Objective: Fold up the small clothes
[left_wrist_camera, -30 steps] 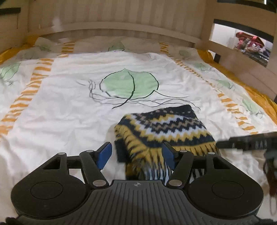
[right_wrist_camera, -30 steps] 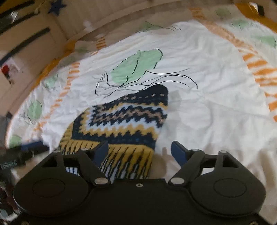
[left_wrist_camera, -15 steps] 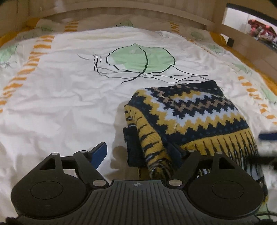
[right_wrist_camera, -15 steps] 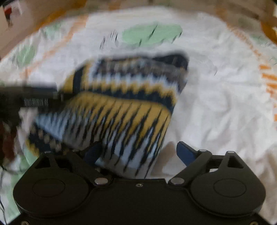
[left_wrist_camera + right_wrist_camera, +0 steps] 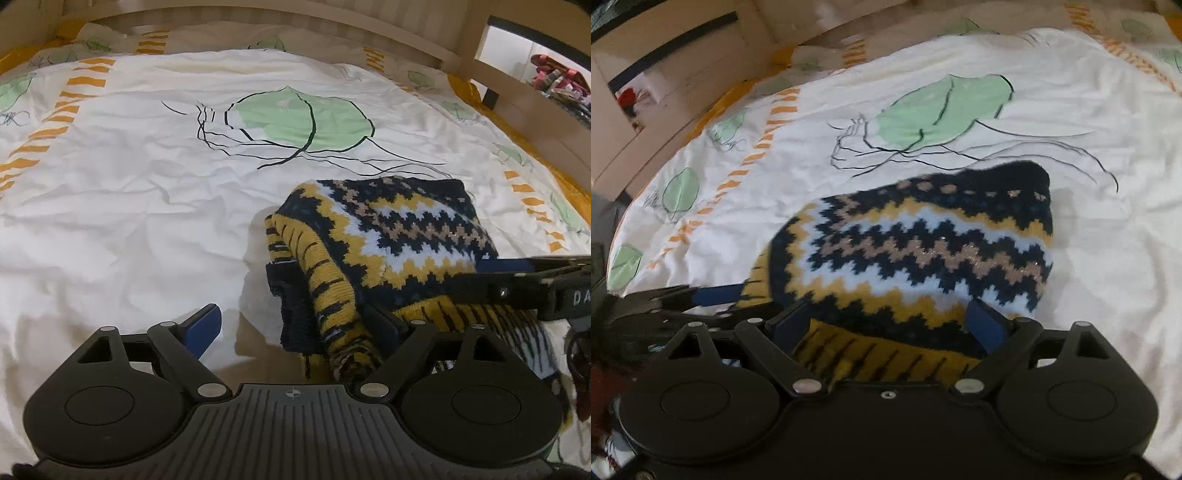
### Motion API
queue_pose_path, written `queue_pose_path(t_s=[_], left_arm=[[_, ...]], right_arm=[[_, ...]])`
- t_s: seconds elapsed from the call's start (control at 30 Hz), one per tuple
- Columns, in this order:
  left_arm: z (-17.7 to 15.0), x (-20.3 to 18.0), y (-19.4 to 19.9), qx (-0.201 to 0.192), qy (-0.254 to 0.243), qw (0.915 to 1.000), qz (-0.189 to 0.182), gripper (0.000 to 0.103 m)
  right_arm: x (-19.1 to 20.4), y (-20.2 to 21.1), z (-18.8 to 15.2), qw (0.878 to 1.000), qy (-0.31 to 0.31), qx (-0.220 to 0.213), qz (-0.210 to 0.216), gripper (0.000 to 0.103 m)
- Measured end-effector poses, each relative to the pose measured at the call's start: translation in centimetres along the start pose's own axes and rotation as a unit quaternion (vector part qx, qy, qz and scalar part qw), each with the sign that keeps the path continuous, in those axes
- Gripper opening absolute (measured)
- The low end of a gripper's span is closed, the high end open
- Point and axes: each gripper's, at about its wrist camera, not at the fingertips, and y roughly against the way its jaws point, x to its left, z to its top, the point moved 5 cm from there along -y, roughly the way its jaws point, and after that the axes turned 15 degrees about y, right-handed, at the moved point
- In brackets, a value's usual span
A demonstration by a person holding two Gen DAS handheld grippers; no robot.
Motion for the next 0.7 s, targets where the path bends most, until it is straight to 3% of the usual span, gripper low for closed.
queue_pose_path(t_s=[0.13,0.4,0.6,0.7], left_arm=[[0.1,0.2,0.0,0.001,0.006,1.0000,-0.002,0.089],[-0.8,0.0,1.8,-0.011,-0.005,0.9998,0.014,0.089],[-1.1,0.0,2.2,-0.010,-0.012,0.9995,0.028,0.090],[-1.6,0.1,2.5,-0.007,-0.008,0.9994,0.033,0.093]], right_arm=[[1.4,-0.2,0.2,0.999,0.039,0.010,-0.019,0.094],[2.0,1.9,-0.5,0.998,0.040,0.013,-0.040,0.094],[3.9,2.3,-2.8,0.994,0.064,0.062,-0.064,0.103],[3.8,2.1,-4.2,0.994,0.027,0.092,-0.045,0.103]])
